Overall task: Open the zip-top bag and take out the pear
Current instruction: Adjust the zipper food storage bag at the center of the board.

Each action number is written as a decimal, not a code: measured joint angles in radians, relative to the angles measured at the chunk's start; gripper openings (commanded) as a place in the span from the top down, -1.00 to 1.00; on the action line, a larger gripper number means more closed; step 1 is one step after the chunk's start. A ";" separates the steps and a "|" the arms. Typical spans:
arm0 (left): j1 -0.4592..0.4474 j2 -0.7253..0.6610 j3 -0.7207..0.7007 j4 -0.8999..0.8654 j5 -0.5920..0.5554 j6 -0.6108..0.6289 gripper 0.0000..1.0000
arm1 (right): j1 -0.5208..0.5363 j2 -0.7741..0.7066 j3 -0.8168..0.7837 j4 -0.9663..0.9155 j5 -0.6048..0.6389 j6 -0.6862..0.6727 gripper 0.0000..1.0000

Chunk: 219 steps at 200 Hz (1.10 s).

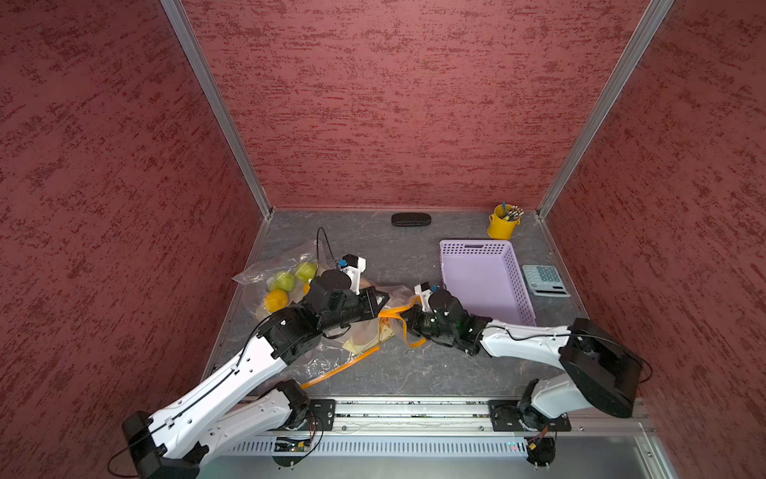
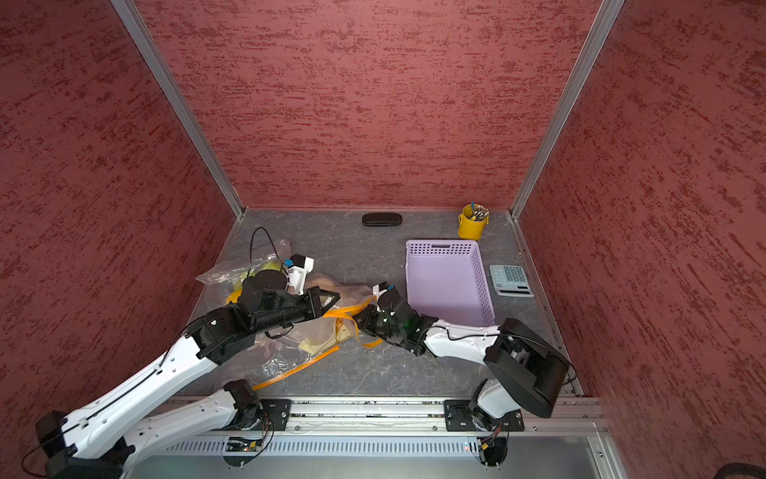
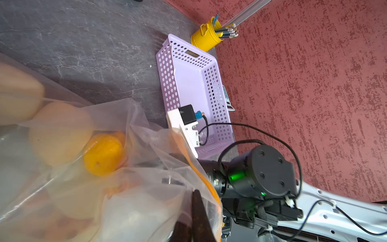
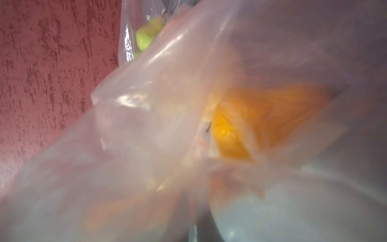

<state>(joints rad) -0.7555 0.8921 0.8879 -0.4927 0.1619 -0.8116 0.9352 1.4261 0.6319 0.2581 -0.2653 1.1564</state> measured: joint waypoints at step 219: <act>-0.180 0.426 0.495 -0.521 0.084 0.541 -0.99 | -0.010 -0.330 -0.008 -0.435 0.393 -0.270 0.36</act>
<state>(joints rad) -0.9360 1.3178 1.3827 -1.0138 0.2462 -0.2710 0.9257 1.0962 0.6239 -0.1772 0.1272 0.8867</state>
